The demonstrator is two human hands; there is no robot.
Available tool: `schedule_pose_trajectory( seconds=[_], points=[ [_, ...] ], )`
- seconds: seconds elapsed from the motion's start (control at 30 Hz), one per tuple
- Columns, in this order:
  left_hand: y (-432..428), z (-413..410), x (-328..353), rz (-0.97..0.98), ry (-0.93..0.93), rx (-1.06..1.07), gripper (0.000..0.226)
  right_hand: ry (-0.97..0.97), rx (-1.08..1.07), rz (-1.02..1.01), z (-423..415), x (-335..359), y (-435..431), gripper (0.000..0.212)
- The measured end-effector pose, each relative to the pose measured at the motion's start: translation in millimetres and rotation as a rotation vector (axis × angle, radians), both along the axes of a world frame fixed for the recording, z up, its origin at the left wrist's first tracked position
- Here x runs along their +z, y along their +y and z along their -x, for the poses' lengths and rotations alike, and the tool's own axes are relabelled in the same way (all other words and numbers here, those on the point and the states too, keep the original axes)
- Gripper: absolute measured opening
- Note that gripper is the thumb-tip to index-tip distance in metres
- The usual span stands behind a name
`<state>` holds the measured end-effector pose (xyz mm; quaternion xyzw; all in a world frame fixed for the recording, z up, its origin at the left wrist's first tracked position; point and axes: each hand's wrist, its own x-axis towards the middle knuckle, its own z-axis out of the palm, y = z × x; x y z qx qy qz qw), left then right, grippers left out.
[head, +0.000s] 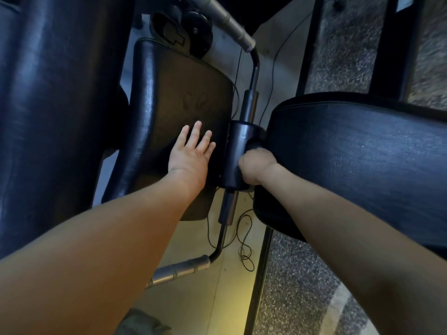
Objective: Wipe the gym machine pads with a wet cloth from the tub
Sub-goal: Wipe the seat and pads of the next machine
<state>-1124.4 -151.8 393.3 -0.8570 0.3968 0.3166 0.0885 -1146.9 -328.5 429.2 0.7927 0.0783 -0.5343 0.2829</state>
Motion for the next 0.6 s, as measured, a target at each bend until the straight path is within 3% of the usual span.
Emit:
schedule_pose_trajectory(
  seconds=[0.13, 0.27, 0.43, 0.6],
  points=[
    [0, 1, -3, 0.011, -0.004, 0.002, 0.09, -0.224, 0.187, 0.184, -52, -4, -26, 0.034],
    [1, 0, -7, 0.018, -0.019, -0.008, 0.091, -0.05, 0.187, 0.435, -75, -18, -34, 0.047],
    [5, -1, -10, 0.027, -0.022, -0.022, 0.091, 0.031, 0.248, 0.34, -62, -22, -22, 0.04],
    [4, -1, -9, 0.03, -0.019, -0.017, 0.091, 0.053, 0.303, 0.369, -51, -16, -14, 0.041]
  ],
)
